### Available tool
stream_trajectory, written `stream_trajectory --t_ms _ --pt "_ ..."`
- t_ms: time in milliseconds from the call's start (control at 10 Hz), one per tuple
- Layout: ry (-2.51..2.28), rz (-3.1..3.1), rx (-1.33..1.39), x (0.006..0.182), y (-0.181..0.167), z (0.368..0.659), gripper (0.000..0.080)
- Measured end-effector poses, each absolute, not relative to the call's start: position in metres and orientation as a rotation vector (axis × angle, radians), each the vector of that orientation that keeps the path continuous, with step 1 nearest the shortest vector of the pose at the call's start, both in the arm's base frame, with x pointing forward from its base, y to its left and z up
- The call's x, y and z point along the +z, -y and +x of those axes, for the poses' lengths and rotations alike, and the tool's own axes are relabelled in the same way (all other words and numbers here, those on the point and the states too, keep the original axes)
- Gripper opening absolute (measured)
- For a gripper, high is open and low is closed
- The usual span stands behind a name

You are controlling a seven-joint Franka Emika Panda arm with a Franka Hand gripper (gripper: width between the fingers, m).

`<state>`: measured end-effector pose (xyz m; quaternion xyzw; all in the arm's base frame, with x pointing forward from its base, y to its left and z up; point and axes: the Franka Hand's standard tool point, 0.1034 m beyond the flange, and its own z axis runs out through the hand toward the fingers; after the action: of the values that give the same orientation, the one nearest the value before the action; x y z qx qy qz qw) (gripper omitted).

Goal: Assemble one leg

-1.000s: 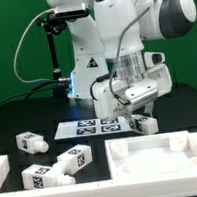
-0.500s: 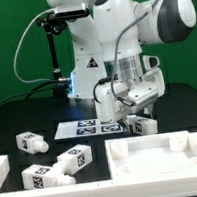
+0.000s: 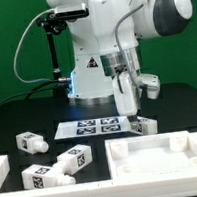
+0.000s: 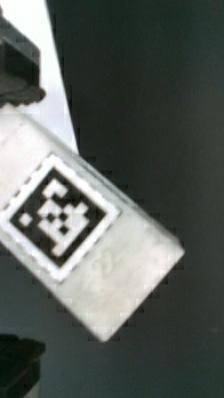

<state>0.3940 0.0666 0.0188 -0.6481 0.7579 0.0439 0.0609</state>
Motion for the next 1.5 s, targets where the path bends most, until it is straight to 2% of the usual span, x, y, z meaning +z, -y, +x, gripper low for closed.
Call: stream_trajectory --t_ms 400,800,1100,1500 --pt "-1.986 -2.278 0.124 0.018 -0.069 0.394 0.0649" --pt "-1.563 -2.609 0.182 0.01 -0.079 0.374 0.0649" --pt "-1.195 -2.82 0.049 0.016 -0.067 0.38 0.0649" --pt "-1.147 -2.845 0.055 0.015 -0.066 0.38 0.0649"
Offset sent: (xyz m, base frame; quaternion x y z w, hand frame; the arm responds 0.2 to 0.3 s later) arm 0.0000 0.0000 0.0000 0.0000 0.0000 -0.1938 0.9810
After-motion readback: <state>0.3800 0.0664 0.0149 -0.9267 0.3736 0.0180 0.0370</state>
